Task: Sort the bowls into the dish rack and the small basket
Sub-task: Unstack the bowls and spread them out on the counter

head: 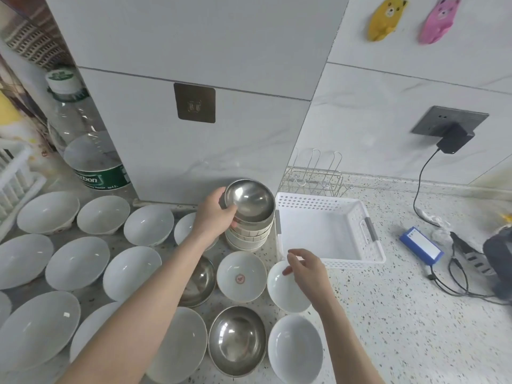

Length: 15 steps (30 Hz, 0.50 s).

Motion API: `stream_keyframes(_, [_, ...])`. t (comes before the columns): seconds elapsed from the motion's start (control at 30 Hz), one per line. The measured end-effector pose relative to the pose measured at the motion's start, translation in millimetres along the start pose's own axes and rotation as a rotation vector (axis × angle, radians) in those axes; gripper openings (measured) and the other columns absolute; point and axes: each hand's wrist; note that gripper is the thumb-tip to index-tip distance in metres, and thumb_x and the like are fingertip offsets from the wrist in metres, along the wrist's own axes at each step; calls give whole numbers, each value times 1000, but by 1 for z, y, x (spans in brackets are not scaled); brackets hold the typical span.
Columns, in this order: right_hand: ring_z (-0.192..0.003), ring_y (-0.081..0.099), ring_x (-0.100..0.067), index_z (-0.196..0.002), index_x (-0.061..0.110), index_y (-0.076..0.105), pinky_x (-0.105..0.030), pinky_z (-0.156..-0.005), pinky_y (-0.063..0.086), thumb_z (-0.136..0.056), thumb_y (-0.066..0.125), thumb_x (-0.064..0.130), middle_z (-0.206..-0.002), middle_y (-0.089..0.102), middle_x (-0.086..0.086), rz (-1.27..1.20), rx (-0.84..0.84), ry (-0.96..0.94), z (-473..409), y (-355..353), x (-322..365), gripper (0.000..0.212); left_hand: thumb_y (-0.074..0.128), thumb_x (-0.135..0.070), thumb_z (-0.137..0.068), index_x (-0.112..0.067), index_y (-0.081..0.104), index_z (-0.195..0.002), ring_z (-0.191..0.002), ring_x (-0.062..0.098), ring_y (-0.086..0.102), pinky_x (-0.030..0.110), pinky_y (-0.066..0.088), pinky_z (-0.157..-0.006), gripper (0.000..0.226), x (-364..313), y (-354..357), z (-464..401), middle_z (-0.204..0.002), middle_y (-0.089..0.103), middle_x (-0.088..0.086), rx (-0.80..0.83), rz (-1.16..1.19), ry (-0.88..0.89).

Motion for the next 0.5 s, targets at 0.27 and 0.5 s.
stream_keyframes(0.27, [-63, 53, -8, -125, 16, 57, -28, -63, 43, -93, 50, 42, -67, 73, 5, 1, 12, -9, -31, 18, 47, 42, 51, -3, -94, -11, 61, -117, -44, 12, 45, 16, 20, -31, 26, 21, -54, 28, -57, 64, 8, -78, 550, -238])
stream_keyframes(0.5, [-92, 66, -20, -124, 14, 49, -37, -85, 50, -85, 51, 33, -61, 71, 2, 150, 12, 17, -59, 45, 78, 43, 49, -2, -94, -3, 60, -117, -35, 4, 35, 14, 18, -29, 26, 54, -88, 53, -61, 60, 9, -162, 685, -322])
Point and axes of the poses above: each hand's wrist, its own z-axis away from the middle knuckle, its own y-axis out of the palm, x = y × z
